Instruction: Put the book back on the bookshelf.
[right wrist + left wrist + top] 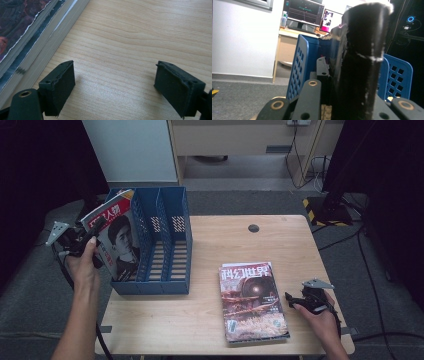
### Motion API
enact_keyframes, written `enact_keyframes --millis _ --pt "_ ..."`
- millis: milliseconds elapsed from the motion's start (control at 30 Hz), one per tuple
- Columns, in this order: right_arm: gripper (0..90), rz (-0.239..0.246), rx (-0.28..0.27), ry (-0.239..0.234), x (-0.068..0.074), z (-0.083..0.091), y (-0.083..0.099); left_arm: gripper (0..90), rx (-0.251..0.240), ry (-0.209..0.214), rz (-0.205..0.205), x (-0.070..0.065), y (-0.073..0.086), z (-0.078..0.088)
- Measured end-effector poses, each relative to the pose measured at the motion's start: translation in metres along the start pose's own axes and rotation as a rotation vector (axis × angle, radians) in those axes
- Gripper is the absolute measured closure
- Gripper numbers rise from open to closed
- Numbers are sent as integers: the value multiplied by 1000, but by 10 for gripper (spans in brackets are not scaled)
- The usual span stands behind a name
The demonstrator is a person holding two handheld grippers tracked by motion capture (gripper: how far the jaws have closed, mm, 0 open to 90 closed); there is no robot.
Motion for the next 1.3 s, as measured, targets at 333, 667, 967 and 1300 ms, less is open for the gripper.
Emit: enact_keyframes --millis 333,667,967,1300 --pt "166 1 -1 -1 0 0 0 827 40 -29 -30 0 10 4" --pt "166 0 0 0 0 0 0 818 51 -50 -44 -2 13 6" --pt "164 0 0 -1 0 0 0 784 80 -63 -48 -4 16 3" --pt "163 1 -1 -3 0 0 0 792 121 -85 -65 -4 19 -1"
Point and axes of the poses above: each handheld gripper's, and its own axes: z roughly backward along the jaws, y roughly out of its underside, x roughly to its left, the point moved 5 cm from there along -z, roughly forward along the jaws, and after that the axes turned 6 degrees about -x, right-handed, at the moved point
